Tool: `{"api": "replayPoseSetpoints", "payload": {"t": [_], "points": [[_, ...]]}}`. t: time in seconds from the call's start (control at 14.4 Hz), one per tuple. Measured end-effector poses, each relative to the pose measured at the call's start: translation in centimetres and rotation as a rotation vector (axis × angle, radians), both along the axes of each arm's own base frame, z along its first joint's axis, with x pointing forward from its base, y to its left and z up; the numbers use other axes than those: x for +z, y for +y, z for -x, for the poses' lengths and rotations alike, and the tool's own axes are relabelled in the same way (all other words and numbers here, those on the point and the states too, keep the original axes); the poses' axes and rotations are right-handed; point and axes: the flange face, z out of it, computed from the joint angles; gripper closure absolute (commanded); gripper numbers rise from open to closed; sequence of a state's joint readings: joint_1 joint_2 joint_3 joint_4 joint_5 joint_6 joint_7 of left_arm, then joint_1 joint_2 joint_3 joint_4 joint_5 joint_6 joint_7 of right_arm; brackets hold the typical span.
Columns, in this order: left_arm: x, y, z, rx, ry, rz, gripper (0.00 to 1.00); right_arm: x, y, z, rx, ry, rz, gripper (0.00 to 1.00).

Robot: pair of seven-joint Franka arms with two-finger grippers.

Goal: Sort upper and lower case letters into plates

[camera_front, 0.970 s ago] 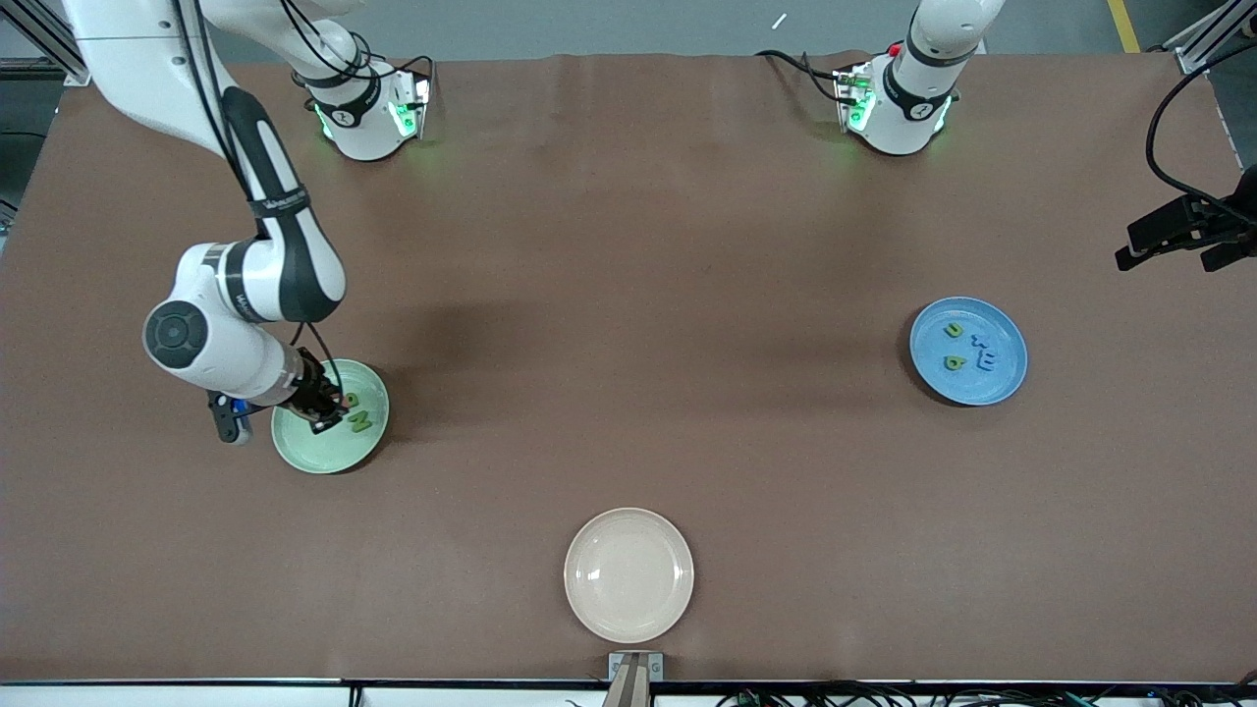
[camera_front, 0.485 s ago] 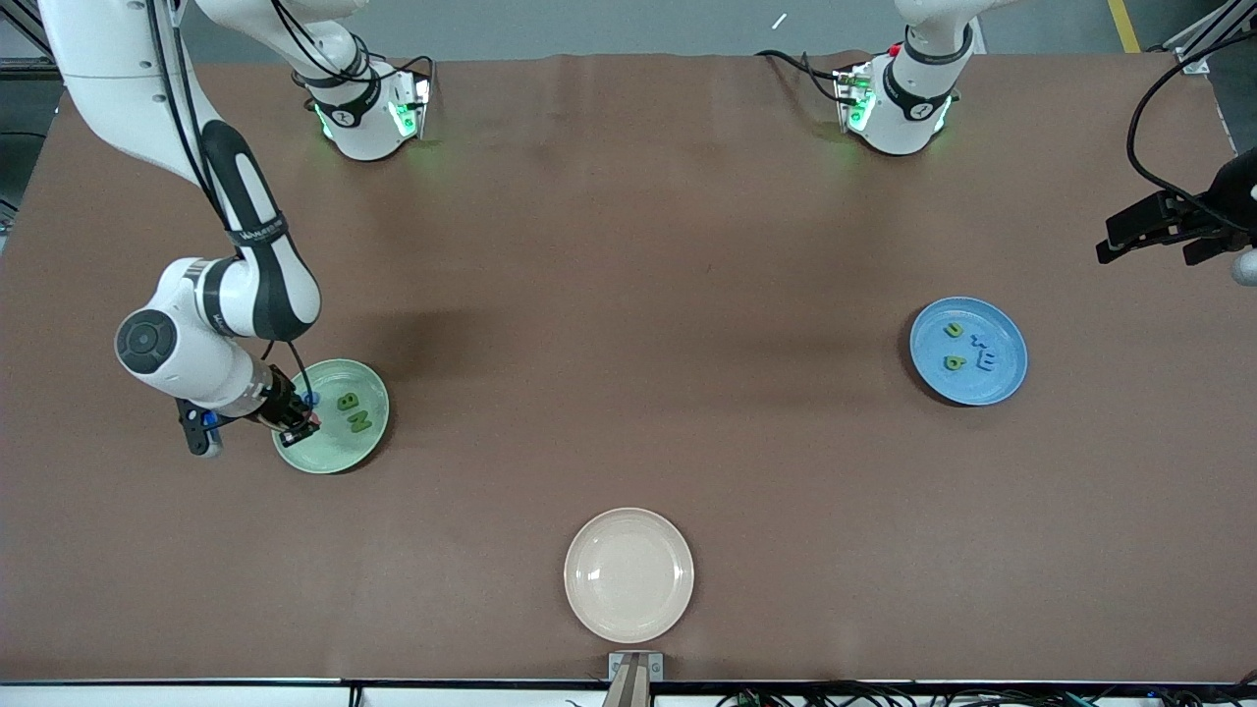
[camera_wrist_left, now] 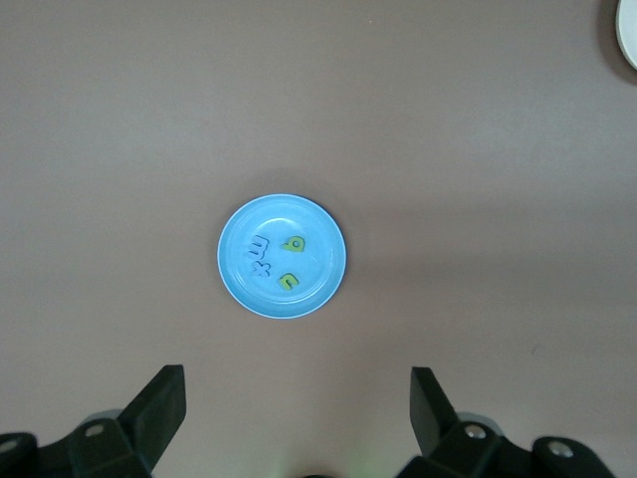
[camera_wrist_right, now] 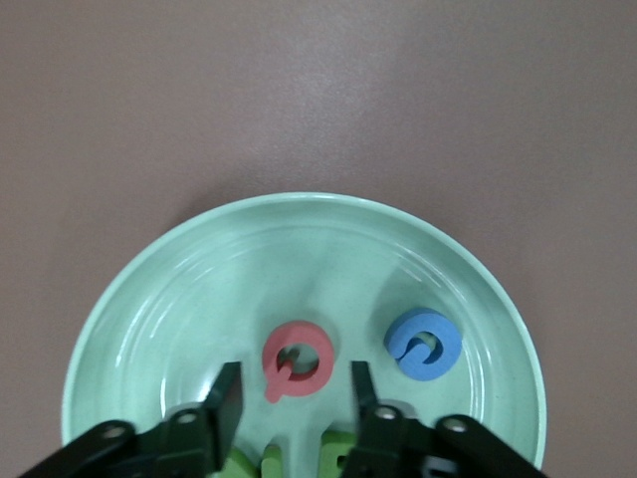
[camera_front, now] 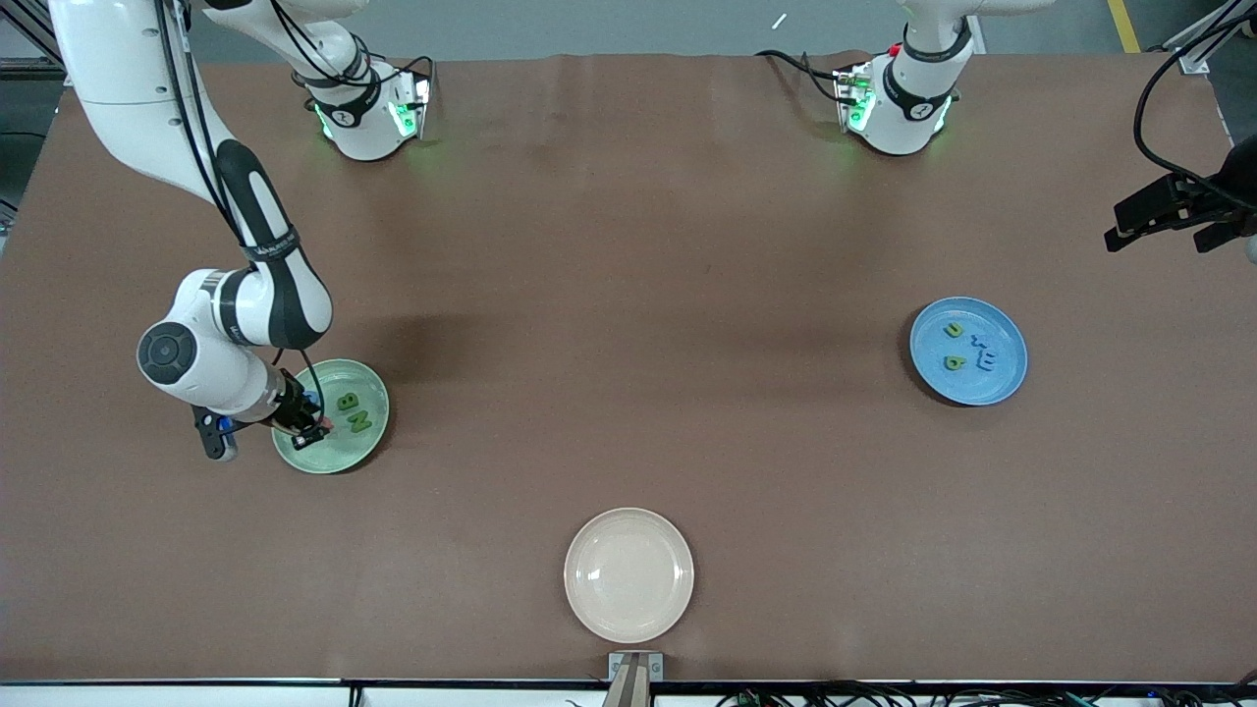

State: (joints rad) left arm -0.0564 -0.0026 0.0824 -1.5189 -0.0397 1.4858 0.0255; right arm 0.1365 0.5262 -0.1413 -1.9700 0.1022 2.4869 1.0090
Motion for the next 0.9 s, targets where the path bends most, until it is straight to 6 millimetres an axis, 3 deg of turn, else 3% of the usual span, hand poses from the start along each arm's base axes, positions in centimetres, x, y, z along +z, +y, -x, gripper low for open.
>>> {"api": "replayPoseSetpoints", "payload": {"t": [0.21, 0.42, 0.62, 0.9], "points": [[0.0, 0.0, 0.0, -0.001, 0.001, 0.0, 0.01, 1.1, 0.4, -1.0, 0.018, -0.021, -0.001, 0.0], [-0.1, 0.0, 0.0, 0.0, 0.003, 0.0, 0.01, 4.3, 1.3, -3.0, 0.161, 0.039, -0.016, 0.0], [-0.1, 0.2, 0.0, 0.004, 0.004, 0.0, 0.0, 10.2, 1.5, -4.8, 0.449, 0.151, -0.059, 0.0], [-0.2, 0.4, 0.0, 0.007, 0.005, 0.0, 0.0, 19.3, -3.2, -5.1, 0.751, 0.261, -0.14, 0.0]]}}
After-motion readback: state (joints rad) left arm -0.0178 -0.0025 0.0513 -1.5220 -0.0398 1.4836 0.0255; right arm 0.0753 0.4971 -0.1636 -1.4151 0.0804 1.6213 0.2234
